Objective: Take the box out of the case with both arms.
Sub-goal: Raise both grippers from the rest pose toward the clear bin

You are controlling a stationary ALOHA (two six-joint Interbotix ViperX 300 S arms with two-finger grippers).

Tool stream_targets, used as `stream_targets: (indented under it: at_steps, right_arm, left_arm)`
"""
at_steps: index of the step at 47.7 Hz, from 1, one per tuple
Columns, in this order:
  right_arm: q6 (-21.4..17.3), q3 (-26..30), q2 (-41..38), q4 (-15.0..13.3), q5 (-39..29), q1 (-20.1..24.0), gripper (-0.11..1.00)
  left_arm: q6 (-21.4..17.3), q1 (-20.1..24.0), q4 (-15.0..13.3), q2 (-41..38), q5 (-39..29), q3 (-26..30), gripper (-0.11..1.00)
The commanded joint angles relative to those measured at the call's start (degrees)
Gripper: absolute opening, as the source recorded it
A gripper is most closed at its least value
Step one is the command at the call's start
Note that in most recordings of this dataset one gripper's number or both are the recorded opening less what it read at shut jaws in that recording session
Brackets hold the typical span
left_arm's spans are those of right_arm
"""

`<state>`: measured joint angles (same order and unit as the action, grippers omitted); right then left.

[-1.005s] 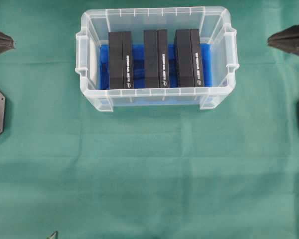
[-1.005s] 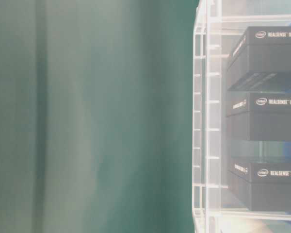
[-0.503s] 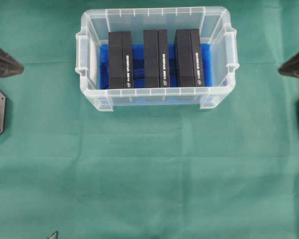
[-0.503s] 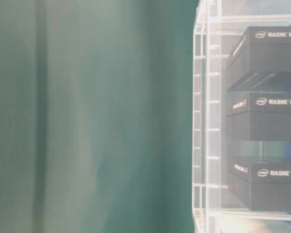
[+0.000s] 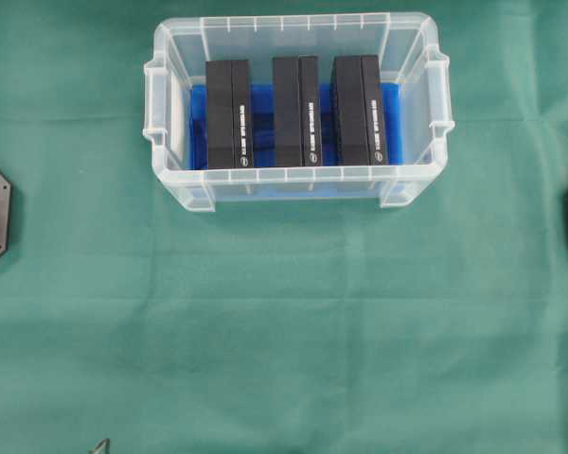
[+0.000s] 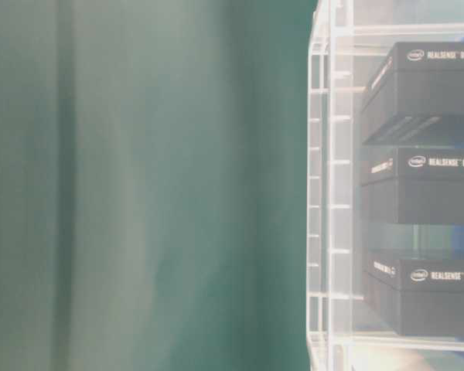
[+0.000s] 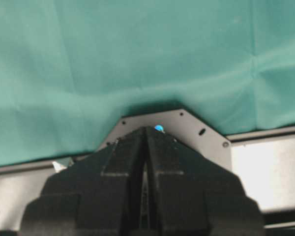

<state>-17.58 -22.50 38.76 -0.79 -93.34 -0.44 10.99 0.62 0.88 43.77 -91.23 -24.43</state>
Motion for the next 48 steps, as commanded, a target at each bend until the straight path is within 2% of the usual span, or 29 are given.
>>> stream_targets:
  at_steps: [1, 4, 7, 9, 13, 18, 20, 28, 31, 34, 36, 39, 48]
  right_arm:
    - [-0.18, 1.32, -0.35, -0.18, 0.18, -0.09, 0.01]
    - [-0.62, 1.32, -0.70, -0.18, 0.18, -0.09, 0.01]
    - [-2.20, 1.41, -1.05, -0.18, 0.18, -0.09, 0.01]
    - [-3.96, 1.41, -1.23, -0.26, 0.18, -0.09, 0.01]
    - [-10.46, 1.58, -1.58, -0.44, 0.18, -0.09, 0.01]
    - [-22.59, 1.58, -1.76, -0.79, 0.18, -0.44, 0.01]
    - [-28.65, 1.58, -1.85, -1.14, 0.18, -0.79, 0.01]
    - [-53.09, 1.58, -2.11, -3.16, 0.18, -2.37, 0.01]
    - [-61.35, 1.58, -2.02, -4.57, 0.26, -2.46, 0.01]
    - [-66.36, 1.49, -2.02, -5.01, 0.26, -2.37, 0.01]
    - [-68.47, 1.49, -2.02, -5.10, 0.18, -2.37, 0.01]
    - [-68.99, 1.49, -2.02, -5.45, 0.18, -2.46, 0.01]
    - [-68.03, 1.58, -2.64, -7.82, 0.26, -4.04, 0.01]
  left_arm:
    - [0.26, 0.09, -0.09, -0.53, 0.00, 1.49, 0.01]
    - [0.97, 0.18, -0.09, -0.70, 0.00, 1.58, 0.01]
    - [3.34, 0.09, 0.00, -0.79, 0.00, 1.58, 0.01]
    - [5.98, 0.09, 0.18, -0.88, 0.00, 1.58, 0.01]
    - [13.10, 0.09, 0.35, -0.97, 0.00, 1.58, 0.01]
    - [25.14, 0.18, 0.35, -0.88, 0.09, 1.58, 0.01]
    - [31.73, 0.09, 0.44, -0.97, 0.00, 1.58, 0.01]
    - [51.86, 0.09, 0.44, -0.88, 0.00, 1.58, 0.01]
    - [58.10, 0.09, 0.44, -0.88, 0.09, 1.58, 0.01]
    - [62.75, 0.09, 0.44, -0.88, 0.00, 1.58, 0.01]
    - [65.65, 0.18, 0.44, -0.97, 0.09, 1.58, 0.01]
    - [67.59, 0.09, 0.53, -0.97, 0.00, 1.58, 0.01]
    - [67.15, 1.23, 2.02, -1.49, 0.00, 1.76, 0.01]
